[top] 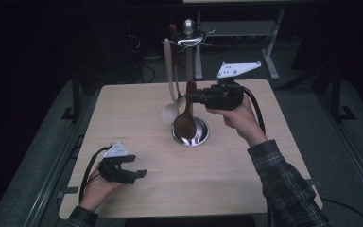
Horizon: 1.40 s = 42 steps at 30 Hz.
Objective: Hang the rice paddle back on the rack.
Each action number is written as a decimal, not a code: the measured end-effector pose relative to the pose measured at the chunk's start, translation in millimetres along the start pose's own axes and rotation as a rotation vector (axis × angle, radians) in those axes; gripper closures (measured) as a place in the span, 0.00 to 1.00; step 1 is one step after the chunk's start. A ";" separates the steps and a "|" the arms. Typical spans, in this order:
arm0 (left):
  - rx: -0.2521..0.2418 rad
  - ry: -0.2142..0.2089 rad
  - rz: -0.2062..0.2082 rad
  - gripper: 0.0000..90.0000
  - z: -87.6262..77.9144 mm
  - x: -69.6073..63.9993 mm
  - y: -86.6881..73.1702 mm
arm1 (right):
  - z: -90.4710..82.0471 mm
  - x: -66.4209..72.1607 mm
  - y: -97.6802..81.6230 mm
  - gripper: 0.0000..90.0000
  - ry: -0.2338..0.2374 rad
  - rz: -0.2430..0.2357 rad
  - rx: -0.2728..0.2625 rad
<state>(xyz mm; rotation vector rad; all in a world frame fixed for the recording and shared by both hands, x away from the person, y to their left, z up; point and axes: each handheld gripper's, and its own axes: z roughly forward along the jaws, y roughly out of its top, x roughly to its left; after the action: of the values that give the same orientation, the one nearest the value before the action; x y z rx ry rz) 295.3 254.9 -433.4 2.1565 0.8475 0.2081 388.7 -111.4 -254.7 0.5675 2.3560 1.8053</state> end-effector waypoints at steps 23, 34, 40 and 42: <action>0.008 0.016 0.004 0.24 2.1 1.5 -1.4 | 0.5 2.7 79.9 0.86 -0.006 -0.070 -0.011; 0.027 0.021 0.021 0.24 1.7 3.5 -2.1 | 5.6 -11.5 81.5 0.86 0.000 -0.030 -0.015; 0.028 0.020 0.020 0.24 2.3 3.0 -2.2 | 5.5 -15.8 80.7 0.86 -0.006 -0.024 -0.009; 0.033 0.018 0.019 0.24 2.9 2.5 -2.2 | 5.0 -17.0 80.3 0.86 -0.006 -0.026 -0.011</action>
<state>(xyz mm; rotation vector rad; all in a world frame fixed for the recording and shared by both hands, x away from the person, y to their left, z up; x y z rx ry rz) 297.3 255.7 -437.3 2.1976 0.8468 0.2251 423.7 -95.5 -182.0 0.5374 2.3375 1.8016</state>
